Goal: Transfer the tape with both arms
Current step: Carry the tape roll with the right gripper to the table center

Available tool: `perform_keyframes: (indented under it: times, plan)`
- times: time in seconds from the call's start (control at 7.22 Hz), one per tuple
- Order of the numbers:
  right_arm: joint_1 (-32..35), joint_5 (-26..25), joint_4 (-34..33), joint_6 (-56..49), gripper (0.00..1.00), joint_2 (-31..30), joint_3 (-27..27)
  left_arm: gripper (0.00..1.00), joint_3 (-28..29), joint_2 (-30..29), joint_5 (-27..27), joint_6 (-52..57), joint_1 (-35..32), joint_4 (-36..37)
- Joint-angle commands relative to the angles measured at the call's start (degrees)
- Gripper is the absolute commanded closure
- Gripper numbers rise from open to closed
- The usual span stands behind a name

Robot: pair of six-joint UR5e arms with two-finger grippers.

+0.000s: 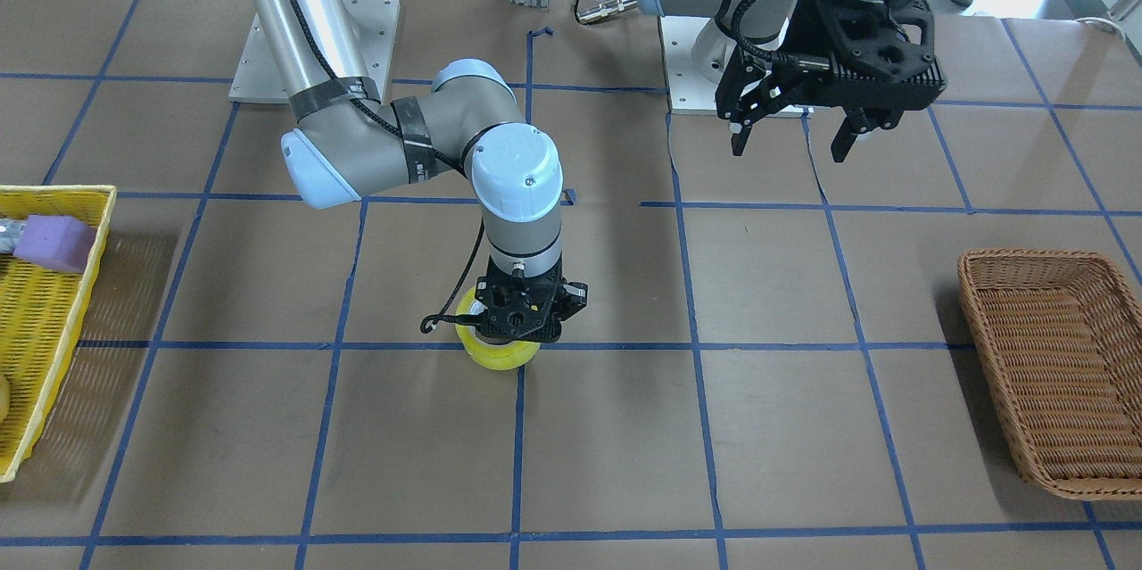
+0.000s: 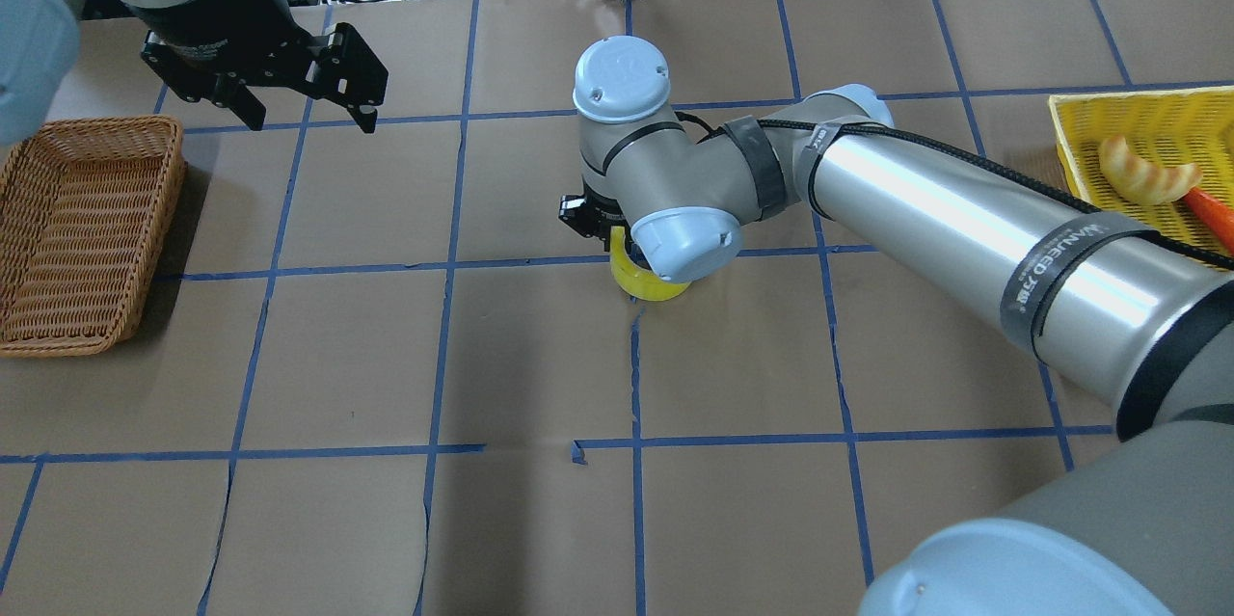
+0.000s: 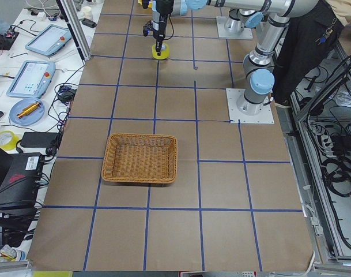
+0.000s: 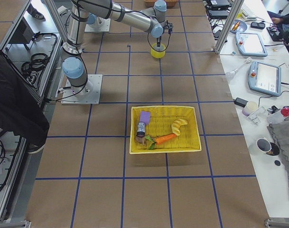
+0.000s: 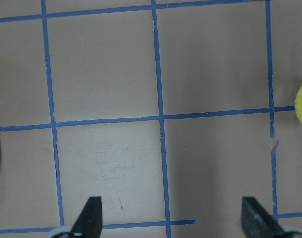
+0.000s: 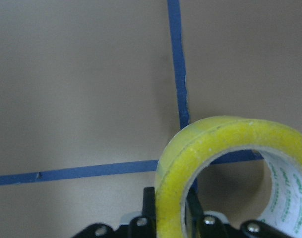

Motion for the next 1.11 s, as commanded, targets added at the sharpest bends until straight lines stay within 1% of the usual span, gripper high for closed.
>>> perform_keyframes:
  times: [0.0, 0.14, 0.28, 0.42, 0.55, 0.69, 0.83, 0.97]
  plan:
    - [1.32, 0.01, -5.13, 0.89, 0.49, 0.04, 0.29, 0.0, 0.05, 0.0, 0.0, 0.09, 0.24, 0.0]
    - [1.41, 0.1, -5.88, 2.11, 0.39, -0.22, 0.2, 0.0, 0.05, 0.09, 0.0, 0.09, 0.06, 0.0]
    - [2.46, 0.01, -5.89, 4.39, 0.39, -0.31, 0.2, 0.0, -0.04, 0.09, 0.09, 0.09, 0.06, 0.0]
    - [2.56, -0.95, -5.54, 3.54, 0.38, -2.4, 0.03, 0.0, 0.05, 0.09, 0.0, 0.17, 0.32, 0.0]
    - [1.86, -3.57, -4.66, 3.1, 0.03, -6.42, 0.64, 0.0, 0.05, 0.0, 0.0, 0.18, 0.33, 0.0]
    - [-0.32, -10.47, 2.57, 0.57, 0.0, -9.59, 0.3, 0.0, 0.05, 0.0, 0.0, 0.18, 0.41, 0.0]
    - [-4.43, -11.75, 5.42, -0.42, 0.0, -12.41, 0.55, 0.0, 0.05, 0.09, 0.0, 0.26, 0.5, 0.0]
    - [-9.7, -14.29, 5.54, -2.17, 0.0, -14.18, 0.64, 0.0, 0.05, 0.09, 0.0, 0.26, 0.42, 0.0]
